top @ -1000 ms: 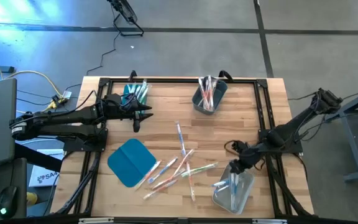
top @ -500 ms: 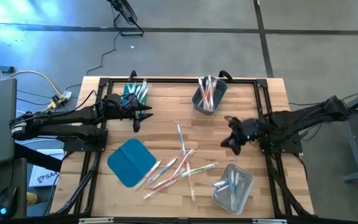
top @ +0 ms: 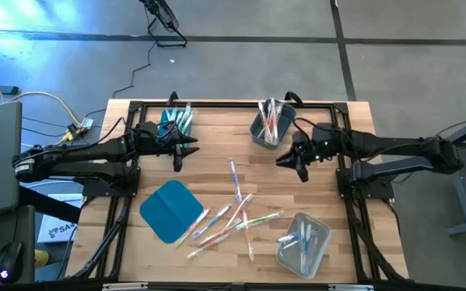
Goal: Pick & Place Toothbrushes
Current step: Put the top blue toothbrush into the light gray bin
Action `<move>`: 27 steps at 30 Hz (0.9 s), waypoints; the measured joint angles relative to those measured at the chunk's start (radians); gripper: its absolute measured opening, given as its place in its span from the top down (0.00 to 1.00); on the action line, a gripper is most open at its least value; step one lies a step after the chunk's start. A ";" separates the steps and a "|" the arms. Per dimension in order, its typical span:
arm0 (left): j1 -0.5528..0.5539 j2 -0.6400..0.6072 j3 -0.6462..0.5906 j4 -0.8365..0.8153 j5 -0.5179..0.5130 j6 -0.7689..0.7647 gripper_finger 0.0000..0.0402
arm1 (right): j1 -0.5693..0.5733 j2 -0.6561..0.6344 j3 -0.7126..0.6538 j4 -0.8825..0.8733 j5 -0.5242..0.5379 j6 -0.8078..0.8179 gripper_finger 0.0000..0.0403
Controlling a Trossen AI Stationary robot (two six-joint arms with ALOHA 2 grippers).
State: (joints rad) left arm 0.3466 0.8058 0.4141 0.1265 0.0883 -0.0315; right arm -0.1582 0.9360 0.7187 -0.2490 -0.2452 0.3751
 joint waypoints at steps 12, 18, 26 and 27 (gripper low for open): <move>0.000 0.000 0.000 0.000 0.000 -0.005 0.62 | -0.183 0.132 0.000 0.274 -0.282 -0.287 0.83; 0.000 0.000 0.000 0.000 0.000 -0.006 0.62 | -0.241 0.244 0.000 0.406 -0.364 -0.352 0.83; 0.000 0.000 0.000 0.001 0.000 -0.079 0.62 | -0.262 0.347 0.000 0.425 -0.344 -0.325 0.83; 0.000 0.000 0.000 0.002 0.000 -0.080 0.62 | -0.262 0.354 0.000 0.425 -0.321 -0.324 0.83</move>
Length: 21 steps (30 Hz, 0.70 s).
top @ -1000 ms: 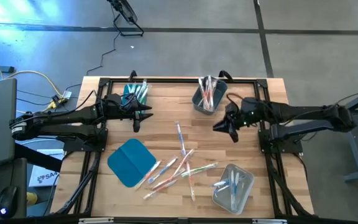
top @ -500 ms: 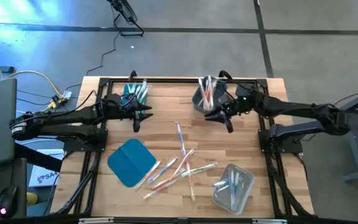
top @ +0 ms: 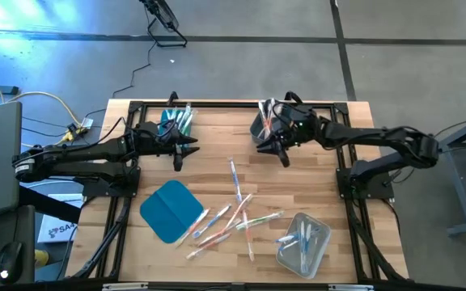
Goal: Pick & Place Toothbrushes
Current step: Put the top blue toothbrush into the light gray bin
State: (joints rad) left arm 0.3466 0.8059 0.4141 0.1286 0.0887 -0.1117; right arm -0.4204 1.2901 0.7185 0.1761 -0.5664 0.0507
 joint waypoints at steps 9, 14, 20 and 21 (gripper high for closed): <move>0.000 0.000 0.000 -0.005 0.011 -0.103 0.62 | 0.000 0.012 0.000 0.020 0.203 0.001 0.83; -0.029 0.000 0.000 -0.004 0.010 -0.103 0.62 | 0.001 0.012 0.000 0.017 0.198 0.001 0.83; -0.100 0.003 0.000 0.006 -0.017 -0.107 0.62 | 0.001 0.012 -0.001 -0.003 0.197 0.010 0.83; -0.109 0.003 0.000 0.007 -0.033 -0.111 0.62 | 0.001 0.012 -0.001 -0.003 0.198 0.019 0.83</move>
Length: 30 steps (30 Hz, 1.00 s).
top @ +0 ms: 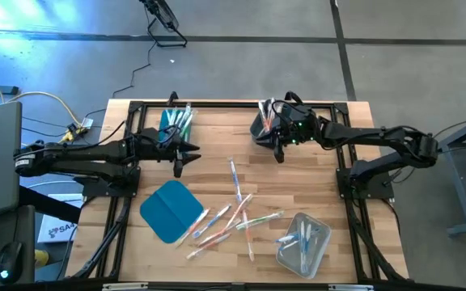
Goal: Pick & Place Toothbrushes
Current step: Put the top blue toothbrush into the light gray bin
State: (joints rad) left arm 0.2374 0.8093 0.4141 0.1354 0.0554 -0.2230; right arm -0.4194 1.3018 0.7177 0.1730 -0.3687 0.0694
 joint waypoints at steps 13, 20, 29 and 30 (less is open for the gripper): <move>-0.016 0.000 0.000 0.004 -0.031 -0.096 0.62 | 0.000 0.000 0.000 0.001 0.000 -0.011 0.83; -0.016 0.011 0.000 0.008 -0.018 -0.088 0.62 | -0.031 0.000 0.000 0.003 -0.105 -0.044 0.83; -0.072 0.206 0.095 -0.013 -0.034 0.078 0.62 | -0.131 0.000 0.000 0.050 -0.287 -0.029 0.83; -0.079 0.236 0.116 -0.012 -0.034 0.121 0.62 | -0.140 0.000 0.000 0.051 -0.296 -0.020 0.83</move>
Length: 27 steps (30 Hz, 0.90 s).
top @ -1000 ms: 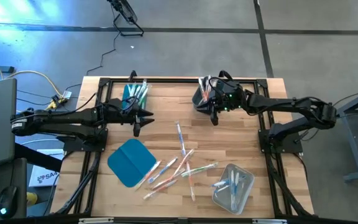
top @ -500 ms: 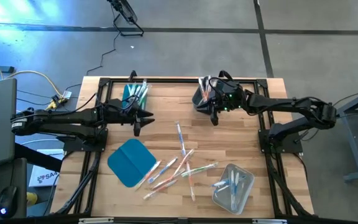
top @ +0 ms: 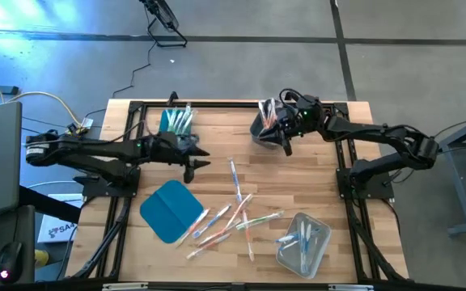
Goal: Pick & Place Toothbrushes
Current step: Put the top blue toothbrush into the light gray bin
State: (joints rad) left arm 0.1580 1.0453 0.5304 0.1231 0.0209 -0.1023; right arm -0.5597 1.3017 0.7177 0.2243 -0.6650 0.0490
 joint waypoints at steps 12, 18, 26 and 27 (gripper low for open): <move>-0.001 0.230 0.262 -0.260 0.000 0.246 0.62 | -0.026 0.000 0.000 -0.047 0.030 0.031 0.83; -0.001 0.297 0.359 -0.311 0.001 0.365 0.62 | -0.022 0.000 0.000 -0.066 -0.021 0.063 0.83; -0.001 0.410 0.380 -0.300 -0.036 0.385 0.62 | 0.010 -0.020 0.000 -0.070 -0.019 0.124 0.83; -0.001 0.426 0.380 -0.287 -0.035 0.378 0.63 | 0.017 -0.026 0.000 -0.067 -0.018 0.108 0.83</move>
State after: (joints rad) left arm 0.1574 1.4708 0.9100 -0.1643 -0.0144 0.2759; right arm -0.5428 1.2758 0.7177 0.1575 -0.6829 0.1573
